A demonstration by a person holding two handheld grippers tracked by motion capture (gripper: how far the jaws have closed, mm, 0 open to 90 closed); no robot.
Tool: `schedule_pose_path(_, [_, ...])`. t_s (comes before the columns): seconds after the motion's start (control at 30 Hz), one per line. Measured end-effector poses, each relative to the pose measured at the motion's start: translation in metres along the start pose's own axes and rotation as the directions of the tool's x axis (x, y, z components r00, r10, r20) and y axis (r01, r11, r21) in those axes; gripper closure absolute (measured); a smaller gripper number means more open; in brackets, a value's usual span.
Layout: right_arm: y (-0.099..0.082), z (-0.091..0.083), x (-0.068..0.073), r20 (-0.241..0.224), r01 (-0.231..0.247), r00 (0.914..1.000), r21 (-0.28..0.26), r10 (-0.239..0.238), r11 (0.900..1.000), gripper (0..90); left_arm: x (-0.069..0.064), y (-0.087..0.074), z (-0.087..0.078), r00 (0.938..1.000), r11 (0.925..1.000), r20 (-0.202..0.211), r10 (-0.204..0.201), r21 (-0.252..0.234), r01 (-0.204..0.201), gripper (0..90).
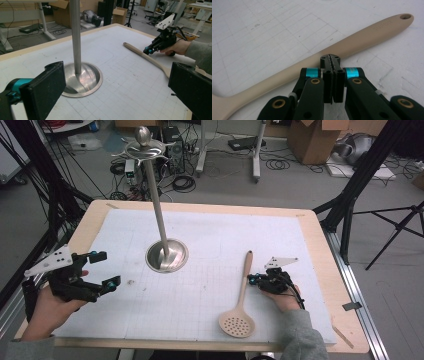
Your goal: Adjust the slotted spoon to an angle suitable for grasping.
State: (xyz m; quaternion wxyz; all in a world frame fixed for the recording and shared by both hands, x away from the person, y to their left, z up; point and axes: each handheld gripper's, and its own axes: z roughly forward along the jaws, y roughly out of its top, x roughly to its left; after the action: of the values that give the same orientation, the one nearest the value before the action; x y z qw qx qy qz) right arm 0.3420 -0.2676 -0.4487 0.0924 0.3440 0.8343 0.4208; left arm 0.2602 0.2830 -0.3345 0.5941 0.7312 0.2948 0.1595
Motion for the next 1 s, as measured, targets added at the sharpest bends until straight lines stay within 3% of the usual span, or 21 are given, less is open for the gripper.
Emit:
schedule_pose_path(0.27, [0.008, 0.011, 0.004, -0.011, 0.035, 0.9993, -0.001, -0.035, 0.9994, 89.6, -0.001, -0.002, -0.005, 0.9999, 1.0000, -0.012, -0.005, 0.002, 0.005, 1.8])
schedule_pose_path(0.67, [0.033, 0.045, 0.023, -0.099, 0.121, 0.9879, 0.013, -0.120, 0.9925, 89.8, 0.003, -0.008, -0.024, 0.9982, 0.9998, -0.058, -0.017, -0.006, 0.017, 1.8])
schedule_pose_path(0.93, [0.036, 0.040, 0.029, -0.101, 0.136, 0.9857, 0.004, -0.135, 0.9907, 90.0, 0.000, -0.005, -0.022, 0.9988, 0.9999, -0.047, -0.009, -0.009, 0.008, 1.8])
schedule_pose_path(1.0, [0.037, 0.035, 0.033, -0.114, 0.157, 0.9811, -0.002, -0.157, 0.9875, 90.0, 0.001, -0.005, -0.019, 0.9990, 0.9999, -0.044, -0.010, -0.007, 0.010, 1.8])
